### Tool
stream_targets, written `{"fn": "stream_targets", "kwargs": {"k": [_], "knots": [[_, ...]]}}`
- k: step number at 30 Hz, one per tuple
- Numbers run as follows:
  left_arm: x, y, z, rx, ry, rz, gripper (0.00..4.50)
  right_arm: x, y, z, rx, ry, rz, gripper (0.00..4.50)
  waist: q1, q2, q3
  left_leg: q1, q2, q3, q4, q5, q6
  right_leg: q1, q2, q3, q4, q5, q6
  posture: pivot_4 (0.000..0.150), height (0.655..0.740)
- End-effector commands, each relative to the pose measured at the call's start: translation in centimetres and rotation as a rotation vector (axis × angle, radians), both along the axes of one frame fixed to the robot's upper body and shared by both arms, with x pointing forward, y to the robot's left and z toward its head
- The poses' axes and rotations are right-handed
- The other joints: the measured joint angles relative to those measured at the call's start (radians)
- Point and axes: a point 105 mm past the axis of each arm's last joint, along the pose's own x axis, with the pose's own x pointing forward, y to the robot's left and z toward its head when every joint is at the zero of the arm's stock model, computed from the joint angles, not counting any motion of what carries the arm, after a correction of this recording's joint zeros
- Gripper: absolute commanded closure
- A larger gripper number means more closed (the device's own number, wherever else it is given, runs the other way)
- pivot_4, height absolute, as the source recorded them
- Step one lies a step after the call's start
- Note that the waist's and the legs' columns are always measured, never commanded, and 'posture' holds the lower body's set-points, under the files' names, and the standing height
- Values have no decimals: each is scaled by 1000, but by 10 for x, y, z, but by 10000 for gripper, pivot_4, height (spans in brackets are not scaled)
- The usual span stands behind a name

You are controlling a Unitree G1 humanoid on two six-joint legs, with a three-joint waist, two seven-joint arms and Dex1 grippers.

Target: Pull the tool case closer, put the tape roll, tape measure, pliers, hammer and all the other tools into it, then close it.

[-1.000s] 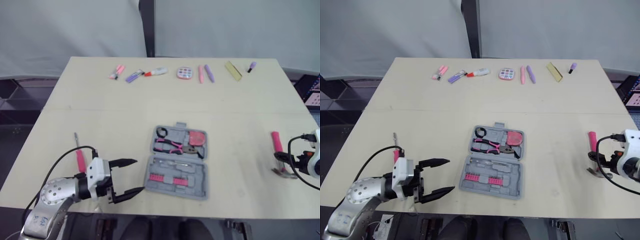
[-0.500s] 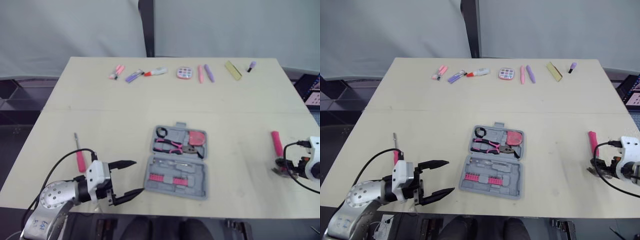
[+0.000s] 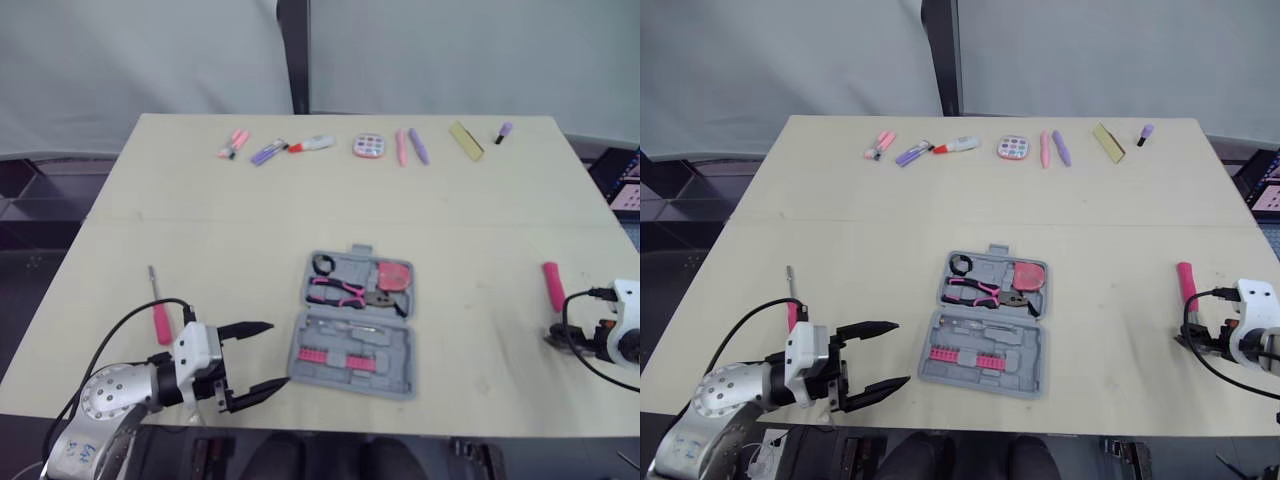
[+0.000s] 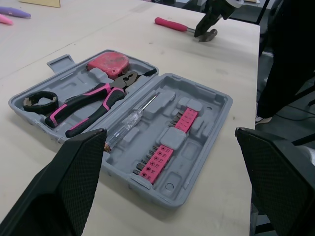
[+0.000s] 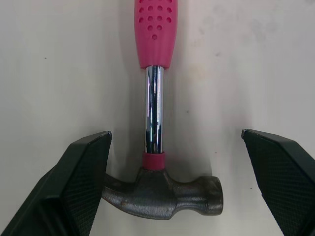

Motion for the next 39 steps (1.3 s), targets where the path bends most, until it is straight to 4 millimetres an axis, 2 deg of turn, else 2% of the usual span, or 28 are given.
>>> {"fn": "stream_targets", "kwargs": {"k": [1, 4, 5, 6, 10, 12, 19, 24, 30, 34, 37, 39], "knots": [[-4, -4, 5, 0, -27, -13, 179, -7, -2, -3, 5, 16, -3, 0, 1, 0, 0, 0, 0, 0, 0, 0, 0, 0, 0, 0, 0, 0, 0, 1500, 7134], [-4, -4, 5, -2, -26, -11, 0, -10, -2, -4, 8, 21, -8, 7504, 2, 0, 0, 0, 0, 0, 0, 0, 0, 0, 0, 0, 0, 0, 0, 1500, 7134], [-4, -4, 5, -2, -25, -10, 0, -10, -2, -4, 9, 23, -8, 13173, 2, 0, 0, 0, 0, 0, 0, 0, 0, 0, 0, 0, 0, 0, 0, 1500, 7134], [-4, -5, 4, -2, -25, -10, 0, -11, -2, -5, 9, 24, -9, 16007, 2, 0, 0, 0, 0, 0, 0, 0, 0, 0, 0, 0, 0, 0, 0, 1500, 7134], [-4, -5, 4, -4, -24, -9, 0, -12, -1, -5, 14, 28, -13, 36276, 3, 0, 0, 0, 0, 0, 0, 0, 0, 0, 0, 0, 0, 0, 0, 1500, 7134], [-3, -4, 3, -2, -23, -8, 0, -12, -1, -6, 15, 27, -14, 44502, 3, -1, 0, 0, 0, -1, 0, 0, 0, 0, 0, 0, 0, 0, 0, 1500, 7134], [-2, -4, 3, -10, -20, 0, 0, -9, 2, -1, 9, 2, 2, 44801, 3, -1, 0, 0, 0, -1, 0, 0, 0, 0, 0, 0, 0, 0, 0, 1500, 7134], [2, 2, 5, -5, -18, 21, 0, -5, 14, 23, -36, -27, 79, 44801, 1, 1, 0, -1, 0, -1, 0, 0, 0, 0, 0, 0, 0, 0, 0, 1500, 7134], [9, 14, 9, 5, -17, 41, 0, -8, 56, 54, -105, 9, 268, 44801, -1, 6, 1, -1, 0, 1, 0, 0, 0, -1, 0, 0, 0, 0, 0, 1500, 7134], [12, 28, 10, 26, -12, 66, 0, -15, 110, 83, -162, 51, 519, 44801, -1, 7, 2, -2, 0, 1, 0, 0, 0, -2, 0, 1, 0, 0, 0, 1500, 7134], [11, 30, 10, 39, -4, 52, 0, -32, 147, 90, -166, 132, 706, 44801, 1, 6, 2, -2, 1, 0, 0, 0, 0, -2, 0, 0, 0, 0, 0, 1500, 7134], [11, 30, 9, 50, -8, 36, 0, -41, 161, 92, -180, 174, 791, 44801, 4, 3, 4, -2, 1, 0, 0, 0, 0, -2, 0, 0, -1, 0, 0, 1500, 7134]]}}
